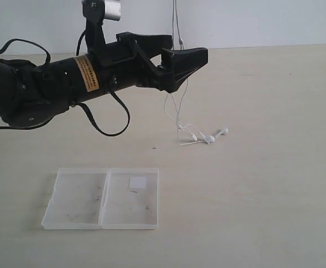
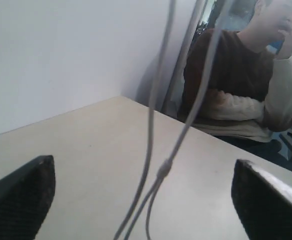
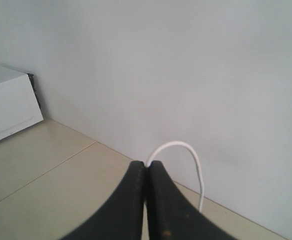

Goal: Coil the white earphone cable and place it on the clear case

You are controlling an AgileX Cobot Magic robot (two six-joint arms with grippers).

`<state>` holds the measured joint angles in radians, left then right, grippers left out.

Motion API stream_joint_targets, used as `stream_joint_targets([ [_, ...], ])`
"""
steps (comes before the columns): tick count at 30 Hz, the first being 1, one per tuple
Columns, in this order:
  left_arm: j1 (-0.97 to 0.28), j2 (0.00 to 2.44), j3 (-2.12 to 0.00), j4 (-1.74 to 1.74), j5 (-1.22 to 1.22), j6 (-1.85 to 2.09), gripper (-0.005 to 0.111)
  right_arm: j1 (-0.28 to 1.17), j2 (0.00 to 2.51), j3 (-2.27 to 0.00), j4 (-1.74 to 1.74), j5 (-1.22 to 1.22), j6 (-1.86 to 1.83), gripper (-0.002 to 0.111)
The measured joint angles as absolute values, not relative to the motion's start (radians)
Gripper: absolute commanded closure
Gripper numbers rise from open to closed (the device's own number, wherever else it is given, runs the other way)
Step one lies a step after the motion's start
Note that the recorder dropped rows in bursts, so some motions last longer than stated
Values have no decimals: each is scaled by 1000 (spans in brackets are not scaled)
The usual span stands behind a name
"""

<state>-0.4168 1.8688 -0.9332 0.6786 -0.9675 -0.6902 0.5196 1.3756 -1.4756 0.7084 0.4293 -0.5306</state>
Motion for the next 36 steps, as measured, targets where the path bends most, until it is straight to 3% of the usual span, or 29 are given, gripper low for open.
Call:
stream_joint_targets([
  [7,-424,1869,-938,688,-974,-688,19,520,1376,-1476,704,404,-531,108],
  [12,-424,1869,-938,693,-972,-688,45,520,1376,-1476,704,402,-531,108],
  [14,-424,1869,-938,693,-971,-688,50,520,1376,-1476,704,402,-528,108],
  [23,-424,1879,-940,700,-971,-688,27,520,1399,-1476,704,402,-499,108],
  [36,-424,1920,-951,700,-969,-688,27,520,1399,-1476,704,399,-497,108],
])
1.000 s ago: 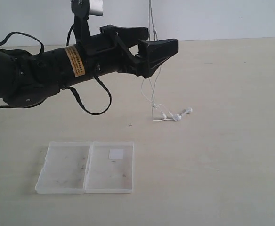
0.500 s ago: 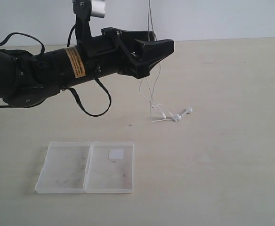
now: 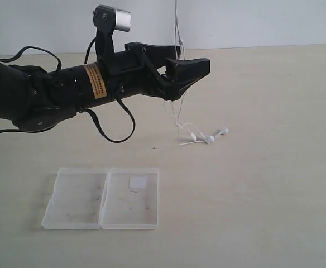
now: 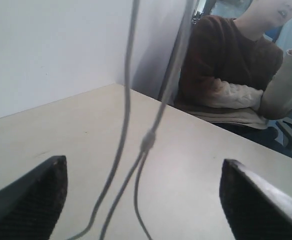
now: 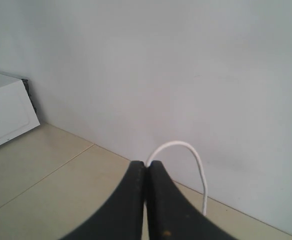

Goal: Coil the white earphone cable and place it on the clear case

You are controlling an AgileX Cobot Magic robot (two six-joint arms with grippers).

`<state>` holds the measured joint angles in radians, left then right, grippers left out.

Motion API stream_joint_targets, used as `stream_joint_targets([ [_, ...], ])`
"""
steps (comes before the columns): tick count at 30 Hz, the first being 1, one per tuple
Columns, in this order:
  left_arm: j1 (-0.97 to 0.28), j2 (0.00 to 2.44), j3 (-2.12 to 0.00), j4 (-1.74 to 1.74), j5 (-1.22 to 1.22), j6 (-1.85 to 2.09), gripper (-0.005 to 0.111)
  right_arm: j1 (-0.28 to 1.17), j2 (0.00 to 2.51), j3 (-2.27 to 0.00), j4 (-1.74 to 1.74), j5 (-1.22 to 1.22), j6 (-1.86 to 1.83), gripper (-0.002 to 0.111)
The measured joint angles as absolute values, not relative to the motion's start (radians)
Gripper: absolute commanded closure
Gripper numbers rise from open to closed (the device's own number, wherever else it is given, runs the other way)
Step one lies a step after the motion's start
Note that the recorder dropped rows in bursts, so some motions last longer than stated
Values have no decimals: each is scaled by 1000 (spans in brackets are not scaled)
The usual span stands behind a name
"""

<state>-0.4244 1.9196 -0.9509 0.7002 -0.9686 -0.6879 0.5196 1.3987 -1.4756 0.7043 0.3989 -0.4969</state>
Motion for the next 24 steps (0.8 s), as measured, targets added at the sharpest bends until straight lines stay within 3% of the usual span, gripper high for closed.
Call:
stream_joint_targets([
  [24,-424,1920,-951,691,-969,-688,28,520,1399,-1476,704,399,-497,108],
])
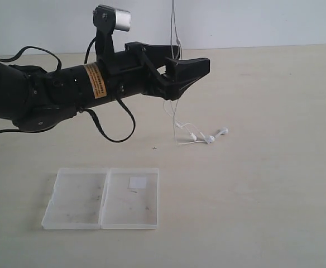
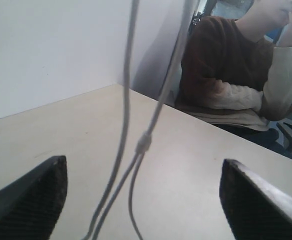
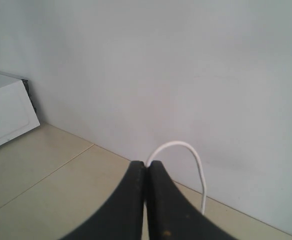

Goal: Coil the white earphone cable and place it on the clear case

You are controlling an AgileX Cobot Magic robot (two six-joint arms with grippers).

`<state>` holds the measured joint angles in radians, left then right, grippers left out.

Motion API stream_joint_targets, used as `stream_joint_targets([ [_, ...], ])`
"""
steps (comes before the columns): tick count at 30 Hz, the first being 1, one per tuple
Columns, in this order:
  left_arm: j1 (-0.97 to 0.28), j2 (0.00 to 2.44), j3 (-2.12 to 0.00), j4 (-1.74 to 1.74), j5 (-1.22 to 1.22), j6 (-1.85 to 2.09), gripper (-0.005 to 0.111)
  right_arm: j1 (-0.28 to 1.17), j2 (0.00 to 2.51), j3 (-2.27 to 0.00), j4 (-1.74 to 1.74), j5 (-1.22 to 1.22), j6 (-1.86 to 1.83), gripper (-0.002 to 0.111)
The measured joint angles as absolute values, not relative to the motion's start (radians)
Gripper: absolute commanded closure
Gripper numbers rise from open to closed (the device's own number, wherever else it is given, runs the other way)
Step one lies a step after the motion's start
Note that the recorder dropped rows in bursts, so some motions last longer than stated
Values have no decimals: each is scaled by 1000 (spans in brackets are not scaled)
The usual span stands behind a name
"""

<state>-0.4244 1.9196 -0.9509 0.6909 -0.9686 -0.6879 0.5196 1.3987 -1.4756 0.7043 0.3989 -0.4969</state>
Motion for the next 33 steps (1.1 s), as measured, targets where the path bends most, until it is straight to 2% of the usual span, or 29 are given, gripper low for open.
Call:
stream_joint_targets([
  [4,-424,1920,-953,657,-969,-688,29,520,1399,-1476,704,399,-497,108],
  [11,-427,1924,-953,621,-971,-688,38,520,1399,-1476,704,399,-497,108],
  [33,-462,1974,-995,576,-969,-654,38,520,1399,-1476,685,399,-497,108],
])
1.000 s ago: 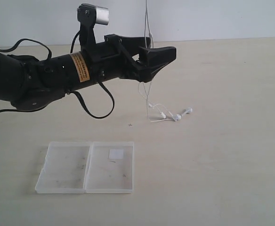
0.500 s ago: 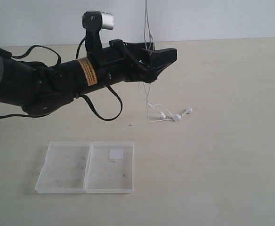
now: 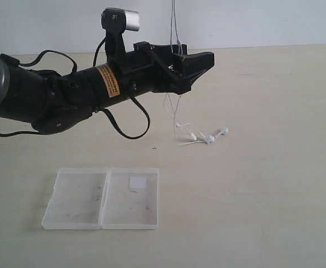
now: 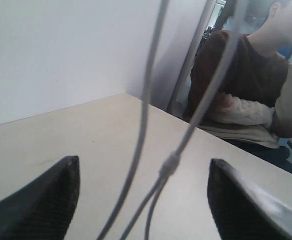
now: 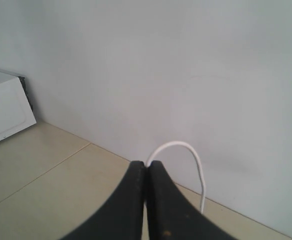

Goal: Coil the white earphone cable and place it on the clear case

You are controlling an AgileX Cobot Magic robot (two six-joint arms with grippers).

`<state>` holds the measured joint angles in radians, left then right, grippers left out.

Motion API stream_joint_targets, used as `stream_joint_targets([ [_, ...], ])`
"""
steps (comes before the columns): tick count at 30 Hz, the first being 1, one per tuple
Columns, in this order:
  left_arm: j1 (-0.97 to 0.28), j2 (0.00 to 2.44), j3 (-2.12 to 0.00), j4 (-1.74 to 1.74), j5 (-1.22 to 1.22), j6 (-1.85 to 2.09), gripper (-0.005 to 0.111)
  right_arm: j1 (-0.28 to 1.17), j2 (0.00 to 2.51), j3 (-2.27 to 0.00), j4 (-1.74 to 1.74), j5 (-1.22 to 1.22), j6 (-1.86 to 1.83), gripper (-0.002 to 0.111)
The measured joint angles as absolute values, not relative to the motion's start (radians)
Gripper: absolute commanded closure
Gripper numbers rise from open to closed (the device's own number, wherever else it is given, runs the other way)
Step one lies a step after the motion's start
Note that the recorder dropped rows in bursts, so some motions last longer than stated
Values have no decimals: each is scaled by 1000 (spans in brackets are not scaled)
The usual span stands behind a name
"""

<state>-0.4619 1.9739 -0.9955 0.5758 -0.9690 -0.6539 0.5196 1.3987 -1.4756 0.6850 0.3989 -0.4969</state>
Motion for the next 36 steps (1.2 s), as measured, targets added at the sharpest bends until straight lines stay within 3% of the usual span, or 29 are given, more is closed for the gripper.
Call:
stream_joint_targets([
  [8,-462,1974,-995,574,-967,-654,65,520,1399,-1476,681,399,-495,108],
  [27,-462,1974,-995,594,-950,-640,69,520,1387,-1476,584,399,-429,108],
  [31,-462,1974,-995,594,-950,-640,80,520,1387,-1476,582,399,-423,108],
  [36,-462,1974,-995,606,-949,-640,104,520,1387,-1476,577,399,-423,108],
])
